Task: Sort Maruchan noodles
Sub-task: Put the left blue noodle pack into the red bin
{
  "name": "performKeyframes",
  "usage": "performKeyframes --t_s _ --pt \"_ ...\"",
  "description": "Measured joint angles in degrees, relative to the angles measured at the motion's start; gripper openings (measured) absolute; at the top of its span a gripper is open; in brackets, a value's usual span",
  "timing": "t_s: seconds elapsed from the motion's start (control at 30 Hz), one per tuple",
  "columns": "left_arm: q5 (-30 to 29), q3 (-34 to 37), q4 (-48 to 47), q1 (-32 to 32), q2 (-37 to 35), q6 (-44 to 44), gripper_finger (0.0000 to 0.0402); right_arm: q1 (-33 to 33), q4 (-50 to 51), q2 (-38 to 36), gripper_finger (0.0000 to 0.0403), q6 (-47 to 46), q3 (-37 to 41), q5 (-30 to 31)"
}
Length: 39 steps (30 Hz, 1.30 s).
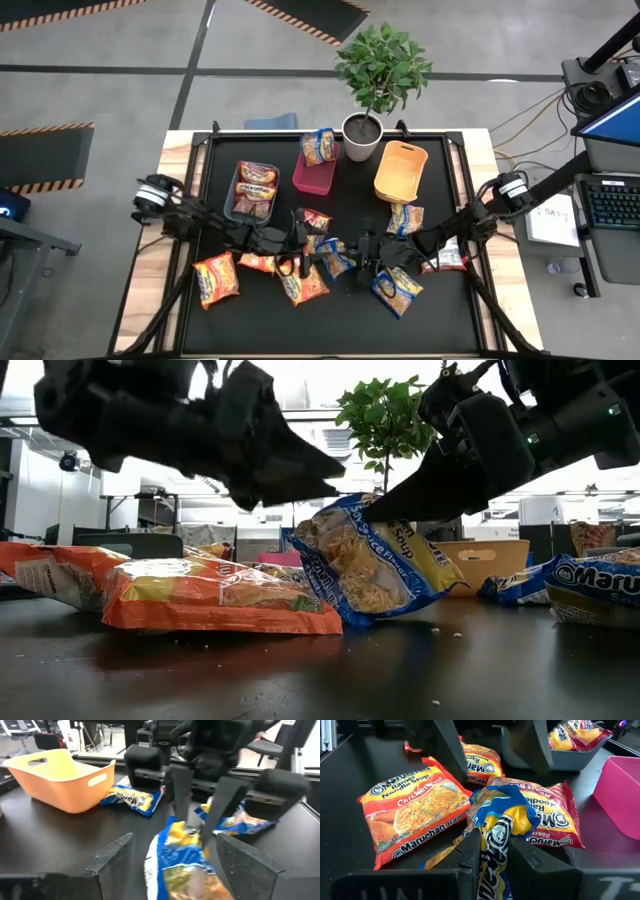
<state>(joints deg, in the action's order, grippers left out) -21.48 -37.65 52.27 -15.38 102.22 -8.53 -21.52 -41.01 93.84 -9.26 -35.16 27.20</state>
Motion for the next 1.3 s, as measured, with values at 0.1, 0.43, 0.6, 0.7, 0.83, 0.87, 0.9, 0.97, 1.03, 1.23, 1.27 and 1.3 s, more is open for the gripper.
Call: performKeyframes --t_s 0.1,0.43,0.6,0.7,0.83,0.87,0.9,0.97,1.03,1.23,1.27,1.3 --pt "0.0 0.0 3.1 0.5 2.9 -1.2 0.0267 0.0 0.0 0.0 0.0059 0.0 0.0 0.0" --pt "6.0 0.0 6.1 1.0 7.2 -3.0 0.0253 0.0 0.4 0.0 0.0059 0.2 0.0 -0.2" --pt "6.0 0.0 6.2 1.0 7.6 -3.0 0.0206 0.0 0.4 0.0 0.0059 0.2 0.0 -0.2" --pt "6.0 0.0 6.1 1.0 7.6 -2.9 0.017 0.0 0.3 0.0 0.0059 0.3 0.0 -0.2" --pt "6.0 0.0 6.1 1.0 7.6 -2.7 0.0121 0.0 0.3 0.0 0.0059 0.3 0.0 -0.2" --pt "6.0 0.0 6.1 1.0 7.6 -2.7 0.0109 0.0 0.3 0.0 0.0059 0.1 0.0 -0.2" --pt "6.0 0.0 6.1 1.0 7.6 -2.6 0.0097 0.0 0.3 0.0 0.0059 -0.1 0.0 -0.2" --pt "6.0 0.0 6.1 1.0 7.6 -2.5 0.0076 0.0 0.3 0.0 0.0062 -0.7 0.0 -0.2" --pt "6.0 0.0 6.0 1.0 7.5 -2.5 0.0059 0.0 0.2 0.0 0.007 -2.1 0.0 -0.2" --pt "6.1 0.0 5.7 1.0 7.2 -2.2 0.0037 0.0 0.0 -0.2 0.0112 -4.3 0.0 -0.4" --pt "6.4 0.0 5.7 1.0 7.0 -1.8 0.0037 0.0 0.1 -0.4 0.012 -4.3 0.0 -0.5" --pt "7.0 0.0 5.6 1.0 6.6 -1.3 0.0037 0.0 0.1 -0.7 0.0128 -4.3 0.0 -0.6"
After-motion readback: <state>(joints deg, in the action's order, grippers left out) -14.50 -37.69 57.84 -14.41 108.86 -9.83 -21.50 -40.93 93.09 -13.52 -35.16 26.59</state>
